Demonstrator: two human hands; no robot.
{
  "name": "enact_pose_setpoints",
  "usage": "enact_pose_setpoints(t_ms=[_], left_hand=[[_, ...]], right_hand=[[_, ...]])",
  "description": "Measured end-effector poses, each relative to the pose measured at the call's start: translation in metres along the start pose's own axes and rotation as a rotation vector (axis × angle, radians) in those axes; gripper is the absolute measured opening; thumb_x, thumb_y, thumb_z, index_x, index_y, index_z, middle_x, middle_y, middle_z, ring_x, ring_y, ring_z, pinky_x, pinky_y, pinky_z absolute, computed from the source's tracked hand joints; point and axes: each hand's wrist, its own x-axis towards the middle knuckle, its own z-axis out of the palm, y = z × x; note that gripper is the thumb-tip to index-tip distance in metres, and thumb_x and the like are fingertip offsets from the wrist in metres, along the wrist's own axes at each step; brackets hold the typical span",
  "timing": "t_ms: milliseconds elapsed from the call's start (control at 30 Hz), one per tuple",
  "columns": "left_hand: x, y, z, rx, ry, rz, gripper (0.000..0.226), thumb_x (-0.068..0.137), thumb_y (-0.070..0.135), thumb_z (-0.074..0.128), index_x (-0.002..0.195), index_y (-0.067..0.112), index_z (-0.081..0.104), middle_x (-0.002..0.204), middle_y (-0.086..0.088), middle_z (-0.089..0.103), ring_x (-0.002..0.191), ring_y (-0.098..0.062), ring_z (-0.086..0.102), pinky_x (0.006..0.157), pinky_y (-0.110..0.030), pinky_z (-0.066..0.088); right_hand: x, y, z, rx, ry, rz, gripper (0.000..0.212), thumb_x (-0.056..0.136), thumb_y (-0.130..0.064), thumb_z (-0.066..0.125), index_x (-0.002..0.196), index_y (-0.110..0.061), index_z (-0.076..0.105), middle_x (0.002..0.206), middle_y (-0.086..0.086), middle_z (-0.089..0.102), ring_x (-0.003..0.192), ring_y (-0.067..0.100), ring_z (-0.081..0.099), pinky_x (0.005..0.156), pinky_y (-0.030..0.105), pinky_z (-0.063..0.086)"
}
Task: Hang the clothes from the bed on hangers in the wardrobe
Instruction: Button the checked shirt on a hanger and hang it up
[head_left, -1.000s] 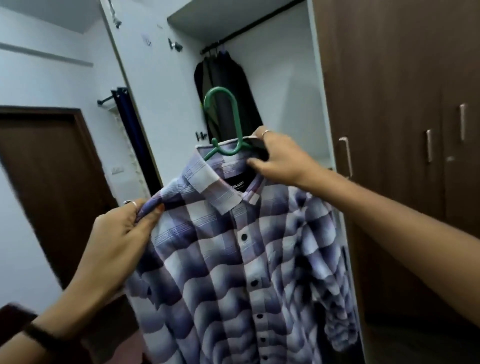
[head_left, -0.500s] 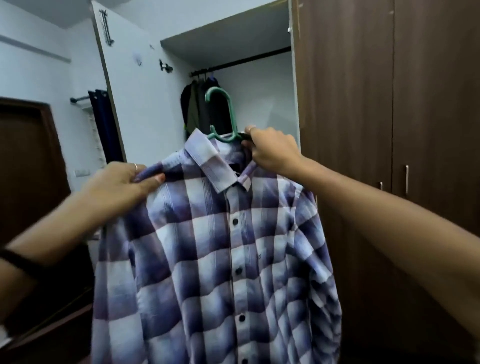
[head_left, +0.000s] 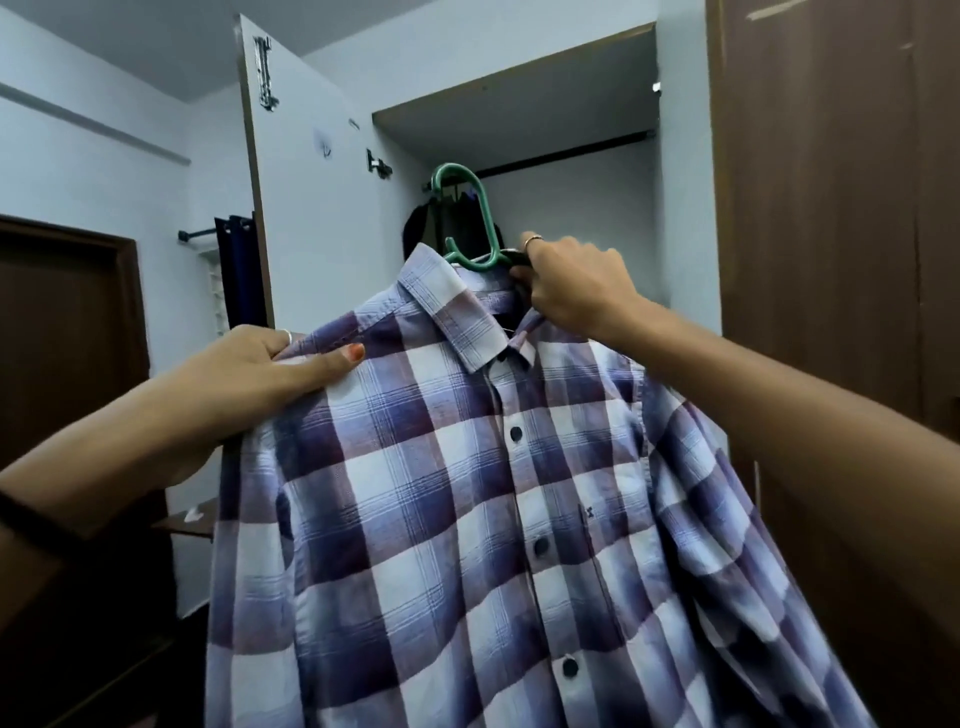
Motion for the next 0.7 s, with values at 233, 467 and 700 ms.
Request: enact_pose_setpoints(t_ms=[233, 467, 700], left_hand=[[0.127, -0.067, -0.023, 0.042, 0.194, 0.255, 0.02, 0.091, 0.032, 0.062, 0.094, 0.013, 0.069, 0.086, -0.014, 0.072, 0.076, -0.032, 0.068, 0.073, -0.044, 0.054], [0.231, -0.104, 0.008, 0.188, 0.465, 0.488, 0.027, 0.094, 0.028, 0.055, 0.078, 0.007, 0.062, 0.067, -0.009, 0.058, 0.057, -0.009, 0.045, 0.05, -0.018, 0.032], [0.37, -0.113, 0.051, 0.292, 0.513, 0.648, 0.023, 0.092, 0.029, 0.058, 0.09, 0.008, 0.068, 0.08, -0.01, 0.066, 0.077, -0.024, 0.059, 0.064, -0.03, 0.038]], right_hand=[[0.1, -0.019, 0.079, -0.06, 0.077, 0.004, 0.023, 0.101, -0.025, 0.04, 0.116, -0.011, 0.048, 0.113, 0.021, 0.06, 0.101, 0.043, 0.058, 0.069, 0.038, 0.03], [0.155, 0.001, 0.17, -0.018, 0.068, 0.136, 0.023, 0.1, -0.021, 0.04, 0.117, -0.007, 0.046, 0.115, 0.024, 0.056, 0.103, 0.044, 0.056, 0.072, 0.039, 0.031], [0.221, 0.071, 0.267, 0.047, 0.125, 0.233, 0.018, 0.098, -0.016, 0.041, 0.11, -0.004, 0.045, 0.114, 0.028, 0.054, 0.103, 0.048, 0.053, 0.072, 0.042, 0.033]])
